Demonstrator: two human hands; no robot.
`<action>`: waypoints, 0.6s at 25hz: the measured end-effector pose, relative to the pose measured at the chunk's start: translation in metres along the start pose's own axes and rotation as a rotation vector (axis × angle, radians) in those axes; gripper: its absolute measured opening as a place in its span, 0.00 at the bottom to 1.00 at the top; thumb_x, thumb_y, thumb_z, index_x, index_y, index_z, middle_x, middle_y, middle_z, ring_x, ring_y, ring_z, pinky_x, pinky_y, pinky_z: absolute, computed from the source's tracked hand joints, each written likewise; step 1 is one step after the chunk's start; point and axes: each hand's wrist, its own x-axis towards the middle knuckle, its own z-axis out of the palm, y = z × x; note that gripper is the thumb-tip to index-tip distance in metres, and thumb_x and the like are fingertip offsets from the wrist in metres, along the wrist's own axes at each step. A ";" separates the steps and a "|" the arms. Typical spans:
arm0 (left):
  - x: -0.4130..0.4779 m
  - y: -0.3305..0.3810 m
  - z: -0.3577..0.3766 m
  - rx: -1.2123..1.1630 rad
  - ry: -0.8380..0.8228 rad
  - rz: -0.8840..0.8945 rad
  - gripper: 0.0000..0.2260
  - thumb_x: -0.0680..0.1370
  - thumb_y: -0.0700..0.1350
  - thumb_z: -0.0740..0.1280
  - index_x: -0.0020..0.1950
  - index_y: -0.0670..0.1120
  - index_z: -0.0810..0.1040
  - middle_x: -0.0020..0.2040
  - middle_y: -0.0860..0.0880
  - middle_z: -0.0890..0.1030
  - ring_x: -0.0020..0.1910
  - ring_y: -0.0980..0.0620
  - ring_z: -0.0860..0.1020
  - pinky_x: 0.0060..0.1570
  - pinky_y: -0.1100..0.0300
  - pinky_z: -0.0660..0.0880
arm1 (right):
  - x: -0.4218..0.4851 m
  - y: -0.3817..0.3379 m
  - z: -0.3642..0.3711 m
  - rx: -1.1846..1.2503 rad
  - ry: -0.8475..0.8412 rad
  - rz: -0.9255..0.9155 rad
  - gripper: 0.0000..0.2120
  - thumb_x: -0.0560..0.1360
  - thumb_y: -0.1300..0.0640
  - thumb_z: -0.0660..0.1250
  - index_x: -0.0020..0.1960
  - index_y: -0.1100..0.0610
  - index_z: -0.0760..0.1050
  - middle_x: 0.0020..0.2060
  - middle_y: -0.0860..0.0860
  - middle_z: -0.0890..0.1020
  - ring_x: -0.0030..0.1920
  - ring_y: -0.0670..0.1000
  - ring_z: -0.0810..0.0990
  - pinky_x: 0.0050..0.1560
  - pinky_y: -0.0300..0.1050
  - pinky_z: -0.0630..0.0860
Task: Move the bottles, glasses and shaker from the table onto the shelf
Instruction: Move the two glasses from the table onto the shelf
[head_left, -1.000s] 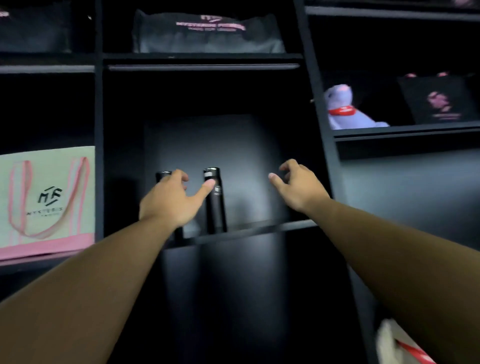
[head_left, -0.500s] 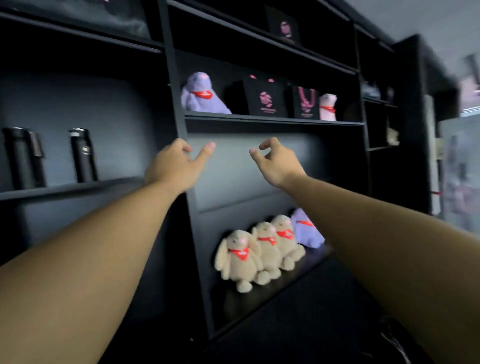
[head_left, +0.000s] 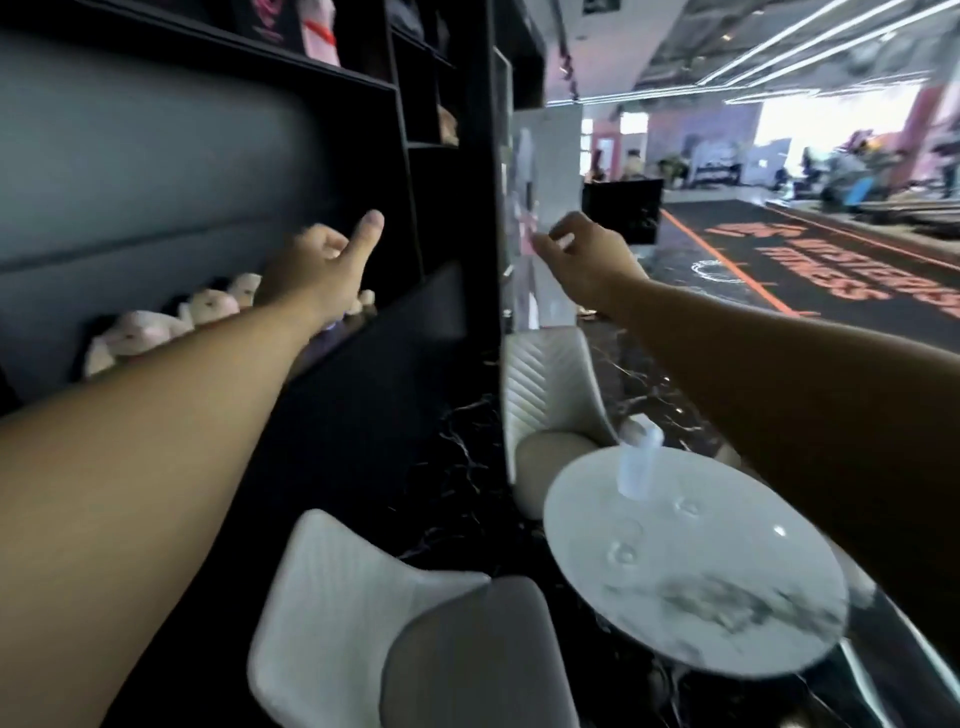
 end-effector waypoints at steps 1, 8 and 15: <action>-0.012 0.003 0.018 -0.057 -0.054 -0.011 0.37 0.71 0.81 0.51 0.45 0.49 0.79 0.41 0.50 0.83 0.46 0.47 0.81 0.51 0.54 0.73 | -0.013 0.028 -0.018 -0.039 0.003 0.050 0.22 0.74 0.33 0.60 0.55 0.49 0.76 0.51 0.55 0.86 0.51 0.59 0.83 0.53 0.51 0.79; -0.105 0.015 0.124 -0.249 -0.296 -0.163 0.49 0.59 0.87 0.46 0.53 0.50 0.82 0.52 0.49 0.86 0.52 0.41 0.84 0.62 0.47 0.77 | -0.081 0.165 -0.073 -0.217 -0.015 0.234 0.23 0.78 0.38 0.62 0.61 0.55 0.76 0.55 0.58 0.84 0.51 0.61 0.83 0.53 0.56 0.80; -0.158 0.032 0.262 -0.421 -0.535 -0.496 0.37 0.64 0.84 0.50 0.47 0.54 0.77 0.49 0.50 0.83 0.47 0.45 0.83 0.44 0.53 0.76 | -0.089 0.270 -0.018 -0.298 -0.173 0.264 0.23 0.76 0.37 0.62 0.62 0.52 0.75 0.53 0.56 0.84 0.49 0.60 0.82 0.44 0.49 0.76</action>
